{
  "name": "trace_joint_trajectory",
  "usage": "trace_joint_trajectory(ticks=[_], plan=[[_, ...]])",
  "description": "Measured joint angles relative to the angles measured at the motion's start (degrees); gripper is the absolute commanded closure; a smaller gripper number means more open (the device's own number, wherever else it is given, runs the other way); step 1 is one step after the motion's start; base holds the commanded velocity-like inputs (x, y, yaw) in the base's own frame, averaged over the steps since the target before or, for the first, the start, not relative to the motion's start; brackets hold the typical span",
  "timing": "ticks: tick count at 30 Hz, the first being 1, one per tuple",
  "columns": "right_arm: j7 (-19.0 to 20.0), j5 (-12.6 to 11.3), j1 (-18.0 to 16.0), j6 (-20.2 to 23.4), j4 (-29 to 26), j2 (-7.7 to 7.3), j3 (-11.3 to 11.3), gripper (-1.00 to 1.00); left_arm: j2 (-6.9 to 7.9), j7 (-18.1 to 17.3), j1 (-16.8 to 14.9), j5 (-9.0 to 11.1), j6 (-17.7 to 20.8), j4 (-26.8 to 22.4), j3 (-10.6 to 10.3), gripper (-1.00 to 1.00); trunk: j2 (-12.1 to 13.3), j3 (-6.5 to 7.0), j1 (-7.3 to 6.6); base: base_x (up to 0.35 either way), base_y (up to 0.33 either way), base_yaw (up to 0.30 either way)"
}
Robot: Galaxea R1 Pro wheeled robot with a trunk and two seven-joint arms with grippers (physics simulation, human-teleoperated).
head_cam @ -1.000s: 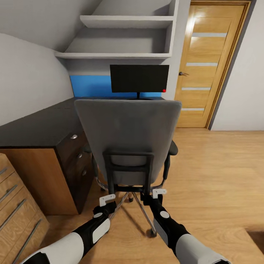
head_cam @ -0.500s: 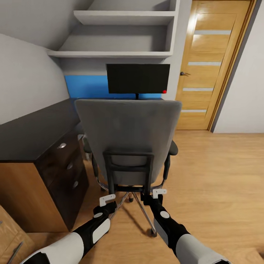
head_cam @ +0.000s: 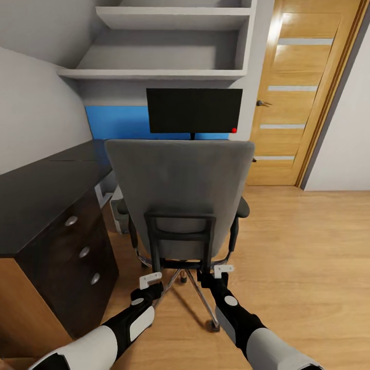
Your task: In the bedroom, organize the workspace by keeping the computer under the desk, ensuring the monitor is on the desk, placing the keyboard on the desk next to the monitor, placing the mouse on the desk next to the keyboard, moving the folder from the swivel chair onto the desk next to the mouse, stacking the notebook on top of the folder with the pen on top of the notebook, and positioning the swivel chair next to the desk.
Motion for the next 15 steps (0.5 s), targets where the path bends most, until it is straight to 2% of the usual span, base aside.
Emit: trace_joint_trajectory(ticks=[15], plan=[[-0.03, -0.05, 0.0, -0.01, 0.01, 0.08, -0.07, -1.0, 0.06, -0.11, 0.0, 0.13, 0.05, 0.1, 0.18, -1.0, 0.0, 0.0, 0.0, 0.331, 0.0, 0.0]])
